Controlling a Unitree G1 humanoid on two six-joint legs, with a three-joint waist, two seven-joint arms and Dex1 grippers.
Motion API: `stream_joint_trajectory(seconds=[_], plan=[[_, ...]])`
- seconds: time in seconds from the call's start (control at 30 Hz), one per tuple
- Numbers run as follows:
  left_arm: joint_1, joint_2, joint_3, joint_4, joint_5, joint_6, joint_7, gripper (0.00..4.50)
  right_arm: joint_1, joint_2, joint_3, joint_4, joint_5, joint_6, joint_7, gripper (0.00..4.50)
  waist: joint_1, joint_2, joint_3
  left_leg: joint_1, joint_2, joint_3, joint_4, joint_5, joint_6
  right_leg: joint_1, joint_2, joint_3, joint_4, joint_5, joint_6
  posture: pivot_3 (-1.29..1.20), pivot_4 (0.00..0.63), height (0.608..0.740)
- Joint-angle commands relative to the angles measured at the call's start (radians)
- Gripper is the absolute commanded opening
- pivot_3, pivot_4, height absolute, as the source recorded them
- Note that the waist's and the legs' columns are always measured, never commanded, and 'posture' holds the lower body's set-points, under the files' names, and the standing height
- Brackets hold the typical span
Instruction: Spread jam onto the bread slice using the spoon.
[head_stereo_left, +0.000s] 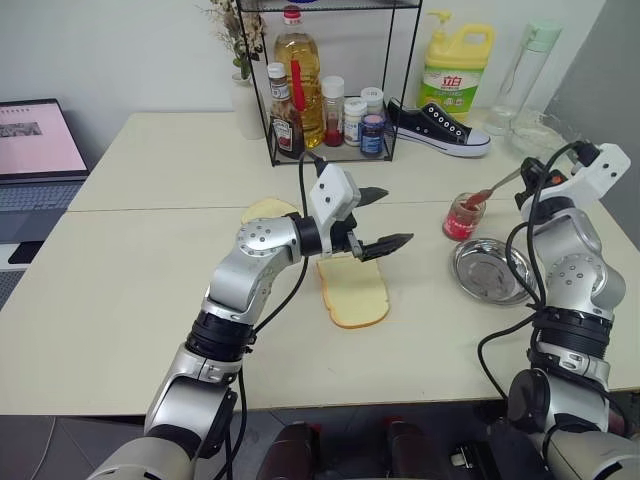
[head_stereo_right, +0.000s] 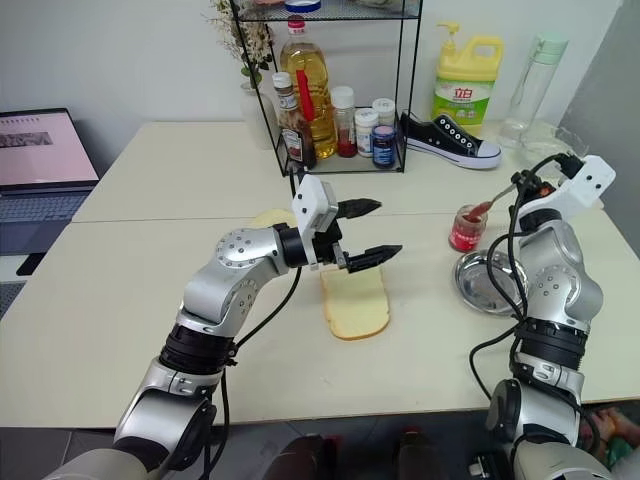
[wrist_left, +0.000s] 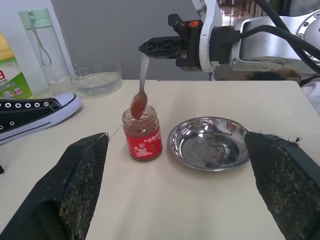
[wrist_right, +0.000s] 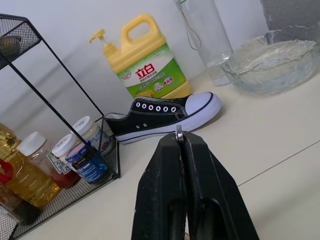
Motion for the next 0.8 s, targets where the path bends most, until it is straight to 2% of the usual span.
stream_joint_trajectory(seconds=[0.03,0.33,0.8], plan=[[-0.022,-0.001,0.013,-0.014,-0.003,-0.020,-0.002,4.50,-0.017,-0.012,-0.034,-0.056,0.032,-0.002,-0.014,0.05,0.000,0.000,0.000,0.000,0.000,0.000,0.000,0.000,0.000,0.000,0.000,0.000,0.000,0.000,0.000,0.00,0.150,0.740],[-0.048,0.050,0.046,0.039,-0.001,-0.044,-0.024,4.50,-0.046,0.019,-0.140,-0.143,0.191,0.061,-0.161,0.05,0.000,0.000,0.000,0.000,0.000,0.000,0.000,0.000,0.000,0.000,0.000,0.000,0.000,0.000,0.000,0.00,0.150,0.740],[-0.066,0.091,0.072,0.083,-0.007,-0.072,-0.070,4.50,-0.088,0.079,-0.194,-0.212,0.416,0.076,-0.325,0.05,-0.001,0.001,0.000,0.000,0.000,0.000,-0.001,0.000,0.000,0.000,0.000,0.000,0.000,0.000,0.000,0.00,0.150,0.740]])
